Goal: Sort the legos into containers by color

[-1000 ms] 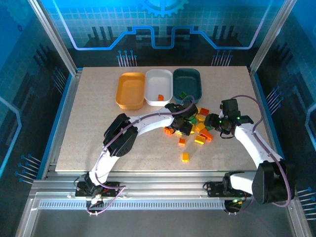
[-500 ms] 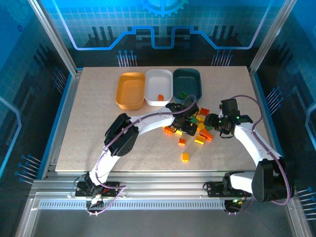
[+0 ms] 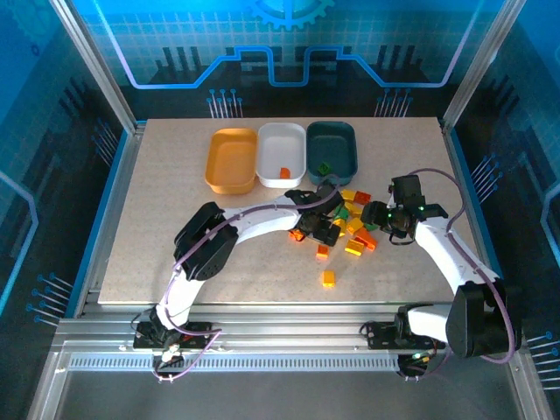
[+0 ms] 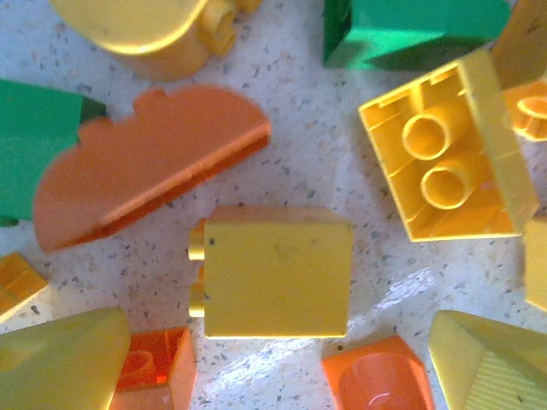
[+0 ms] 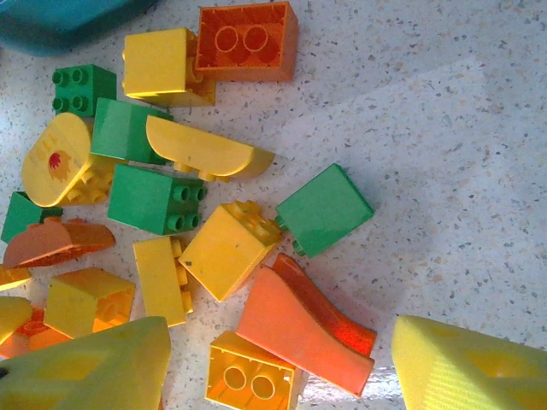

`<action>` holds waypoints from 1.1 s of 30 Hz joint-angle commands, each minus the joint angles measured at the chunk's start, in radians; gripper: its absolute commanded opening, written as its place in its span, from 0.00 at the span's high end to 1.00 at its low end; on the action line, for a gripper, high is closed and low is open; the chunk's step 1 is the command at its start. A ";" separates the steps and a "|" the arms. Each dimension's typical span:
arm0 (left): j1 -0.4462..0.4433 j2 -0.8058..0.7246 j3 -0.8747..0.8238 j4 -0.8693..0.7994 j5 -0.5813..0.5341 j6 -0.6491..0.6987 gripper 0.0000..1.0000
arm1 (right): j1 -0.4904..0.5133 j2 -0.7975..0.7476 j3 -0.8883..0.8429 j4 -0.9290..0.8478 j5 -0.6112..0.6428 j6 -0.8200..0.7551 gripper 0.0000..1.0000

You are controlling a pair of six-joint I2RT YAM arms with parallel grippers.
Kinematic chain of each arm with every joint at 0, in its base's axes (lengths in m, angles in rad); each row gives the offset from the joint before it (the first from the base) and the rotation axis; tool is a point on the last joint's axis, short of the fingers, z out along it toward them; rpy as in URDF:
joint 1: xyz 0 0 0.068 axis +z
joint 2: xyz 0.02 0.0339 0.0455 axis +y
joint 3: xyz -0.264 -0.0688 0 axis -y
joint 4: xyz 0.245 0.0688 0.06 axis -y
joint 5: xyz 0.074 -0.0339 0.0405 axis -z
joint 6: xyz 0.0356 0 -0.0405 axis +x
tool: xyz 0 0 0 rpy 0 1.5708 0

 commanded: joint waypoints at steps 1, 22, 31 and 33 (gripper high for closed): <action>-0.005 -0.014 0.002 -0.011 -0.009 -0.007 0.10 | -0.010 -0.001 -0.006 0.008 -0.019 0.003 0.30; -0.004 0.109 0.113 -0.049 -0.029 0.033 0.49 | -0.009 -0.004 -0.012 0.007 -0.008 0.001 0.30; -0.005 0.008 0.093 -0.055 -0.035 0.051 0.71 | -0.006 -0.023 -0.009 0.001 -0.017 0.006 0.30; -0.005 -0.053 0.081 -0.062 -0.037 0.052 0.72 | -0.001 -0.035 -0.005 -0.008 -0.020 0.010 0.31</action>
